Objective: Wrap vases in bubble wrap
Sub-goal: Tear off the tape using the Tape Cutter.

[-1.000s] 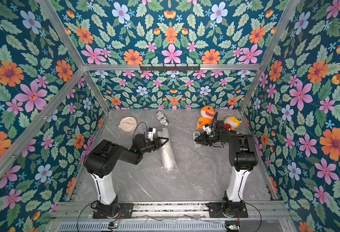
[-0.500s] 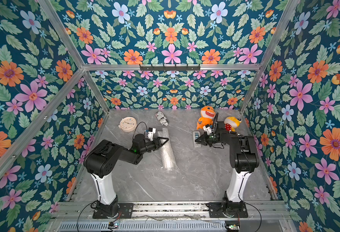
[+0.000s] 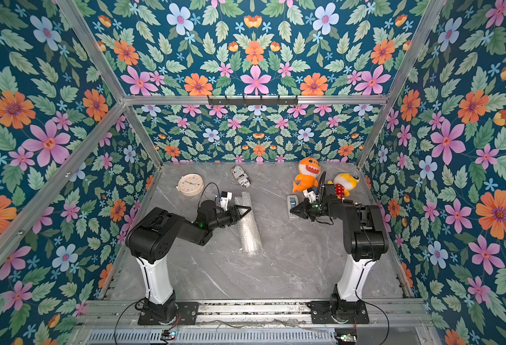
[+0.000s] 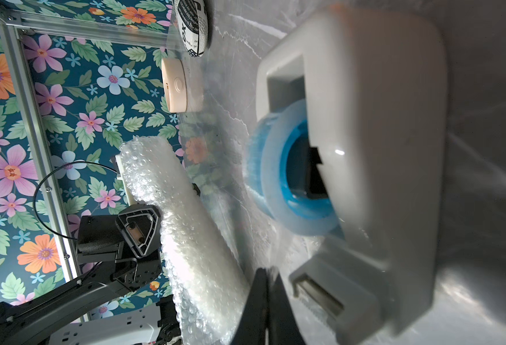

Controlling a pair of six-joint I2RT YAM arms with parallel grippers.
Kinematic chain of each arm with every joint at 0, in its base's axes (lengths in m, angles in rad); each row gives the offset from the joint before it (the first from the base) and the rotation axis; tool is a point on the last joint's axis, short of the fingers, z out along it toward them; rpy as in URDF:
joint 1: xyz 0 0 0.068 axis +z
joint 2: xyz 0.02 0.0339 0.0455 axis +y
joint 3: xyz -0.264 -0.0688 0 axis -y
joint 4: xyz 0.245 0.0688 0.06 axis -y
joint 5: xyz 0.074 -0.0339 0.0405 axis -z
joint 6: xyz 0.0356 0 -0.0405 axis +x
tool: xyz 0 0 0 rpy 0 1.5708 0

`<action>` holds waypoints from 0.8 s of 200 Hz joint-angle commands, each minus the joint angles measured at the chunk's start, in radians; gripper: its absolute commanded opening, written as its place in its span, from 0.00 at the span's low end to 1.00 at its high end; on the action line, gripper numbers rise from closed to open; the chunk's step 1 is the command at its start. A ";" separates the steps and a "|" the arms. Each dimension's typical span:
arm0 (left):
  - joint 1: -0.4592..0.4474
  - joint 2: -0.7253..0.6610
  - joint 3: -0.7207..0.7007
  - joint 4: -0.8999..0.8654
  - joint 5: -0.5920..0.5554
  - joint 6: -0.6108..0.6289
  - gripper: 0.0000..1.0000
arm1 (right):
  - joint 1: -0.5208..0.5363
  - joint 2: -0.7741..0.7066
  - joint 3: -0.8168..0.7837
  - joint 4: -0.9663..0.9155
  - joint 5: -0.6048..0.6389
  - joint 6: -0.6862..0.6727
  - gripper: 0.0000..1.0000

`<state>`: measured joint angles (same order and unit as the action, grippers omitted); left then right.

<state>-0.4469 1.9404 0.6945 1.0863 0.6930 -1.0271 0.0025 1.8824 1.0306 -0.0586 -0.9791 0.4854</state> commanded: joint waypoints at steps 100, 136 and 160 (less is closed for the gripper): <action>0.003 0.016 -0.001 0.095 0.023 -0.025 0.29 | 0.001 -0.024 -0.013 0.252 -0.167 0.234 0.00; 0.004 0.015 -0.008 0.095 0.020 -0.024 0.29 | 0.001 -0.038 0.001 0.208 -0.152 0.228 0.00; 0.004 0.017 -0.007 0.102 0.020 -0.027 0.29 | 0.004 -0.041 -0.043 0.268 -0.155 0.293 0.00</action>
<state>-0.4427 1.9572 0.6880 1.1282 0.7006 -1.0481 -0.0017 1.8694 1.0100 0.0471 -0.9905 0.6975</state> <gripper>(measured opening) 0.537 0.050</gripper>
